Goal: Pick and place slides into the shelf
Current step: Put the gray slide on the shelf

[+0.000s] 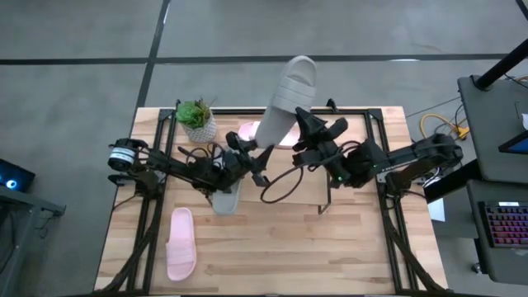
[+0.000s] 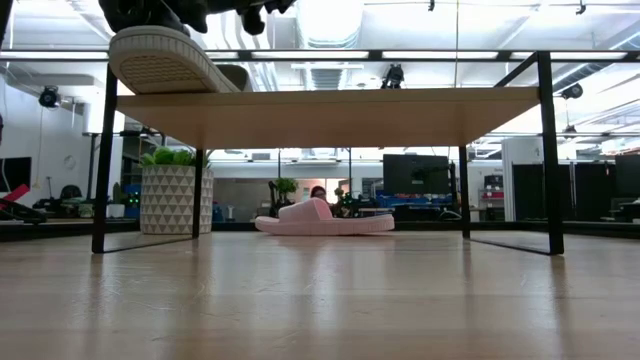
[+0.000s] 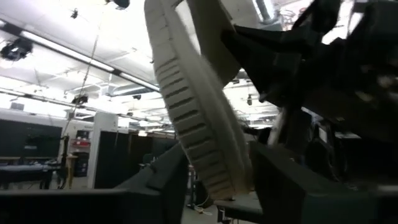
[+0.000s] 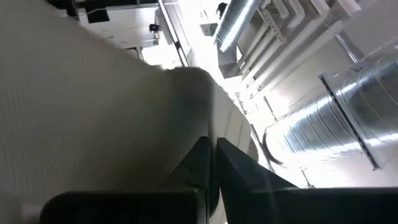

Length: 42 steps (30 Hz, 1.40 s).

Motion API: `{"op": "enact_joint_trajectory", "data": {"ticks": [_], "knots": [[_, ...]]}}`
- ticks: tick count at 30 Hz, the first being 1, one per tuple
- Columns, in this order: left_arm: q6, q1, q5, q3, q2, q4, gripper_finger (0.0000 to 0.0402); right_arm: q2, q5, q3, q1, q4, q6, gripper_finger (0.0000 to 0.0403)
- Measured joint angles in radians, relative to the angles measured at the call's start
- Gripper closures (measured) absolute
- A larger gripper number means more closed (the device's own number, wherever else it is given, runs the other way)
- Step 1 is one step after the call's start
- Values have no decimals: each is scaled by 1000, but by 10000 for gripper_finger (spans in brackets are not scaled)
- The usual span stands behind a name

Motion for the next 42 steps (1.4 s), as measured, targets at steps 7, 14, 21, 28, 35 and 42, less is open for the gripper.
{"op": "enact_joint_trajectory", "data": {"ticks": [7,14,21,28,35,42], "knots": [[29,0,13,-26,-1,-4,206,-50,22,0,2,7,3,392],[198,-32,10,-103,-51,0,201,-74,86,-9,2,3,4,392],[478,-77,1,-177,-179,-135,200,-75,152,-10,3,-2,17,392],[586,-108,-120,-156,-316,-486,200,-76,220,-10,2,-19,80,392],[675,-156,-311,-161,-434,-552,200,-76,305,-10,4,-153,238,392],[642,-179,-376,-161,-528,-553,200,-76,303,-10,9,-301,456,392]]}}
